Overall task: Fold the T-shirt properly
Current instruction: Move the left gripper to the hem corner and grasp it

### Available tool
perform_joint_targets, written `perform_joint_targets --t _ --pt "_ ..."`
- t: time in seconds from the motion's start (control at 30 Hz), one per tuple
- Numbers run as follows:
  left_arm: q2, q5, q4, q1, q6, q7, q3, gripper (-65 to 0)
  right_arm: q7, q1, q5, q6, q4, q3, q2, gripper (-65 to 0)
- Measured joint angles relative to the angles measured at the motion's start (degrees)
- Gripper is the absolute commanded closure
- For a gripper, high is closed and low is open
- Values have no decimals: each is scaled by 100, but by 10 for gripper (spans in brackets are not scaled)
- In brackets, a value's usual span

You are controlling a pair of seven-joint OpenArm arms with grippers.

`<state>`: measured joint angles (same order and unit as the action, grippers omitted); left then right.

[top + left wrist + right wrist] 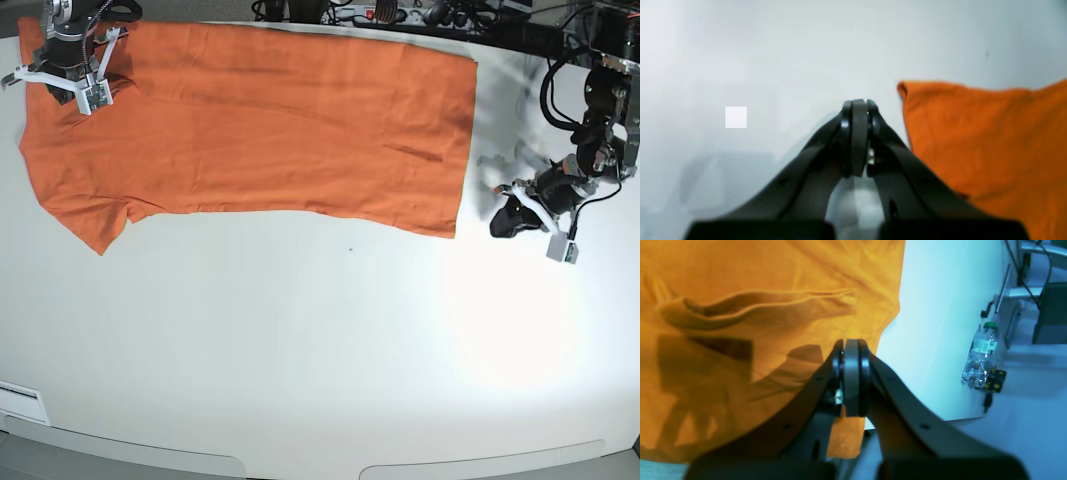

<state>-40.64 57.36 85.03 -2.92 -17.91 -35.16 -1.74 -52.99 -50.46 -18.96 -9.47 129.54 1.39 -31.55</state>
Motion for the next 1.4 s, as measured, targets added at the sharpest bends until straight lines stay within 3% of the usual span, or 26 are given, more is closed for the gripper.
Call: perform_joint_targets --t 0.1,0.17,0.33,0.67,0.87,1.03,1.3,1.4 --pt "33 223 7 7 -647 -212 0 -229 4 2 52 0 0 0 -2 -22" --pt "72 267 9 9 -787 -227 -2 -319 4 2 50 0 0 0 -2 -22" --pt "138 179 -33 9 -358 -334 0 -321 7 2 52 0 0 0 0 -22" --pt "608 494 -872 457 -579 -315 35 -321 48 2 48 0 0 0 -2 -22" --pt "710 1106 -1193 546 -1113 -688 -166 -309 68 2 50 -2 0 0 0 -22" --pt "717 1215 -1169 566 -1176 -693 -553 -309 114 0 50 0 0 0 -2 -22" --pt "946 1091 -1176 789 -1172 -833 -584 -307 118 2 50 0 0 0 -2 -21" --pt "1043 901 -1191 916 -1169 -859 -608 -265 116 2 52 2 0 0 -2 -21"
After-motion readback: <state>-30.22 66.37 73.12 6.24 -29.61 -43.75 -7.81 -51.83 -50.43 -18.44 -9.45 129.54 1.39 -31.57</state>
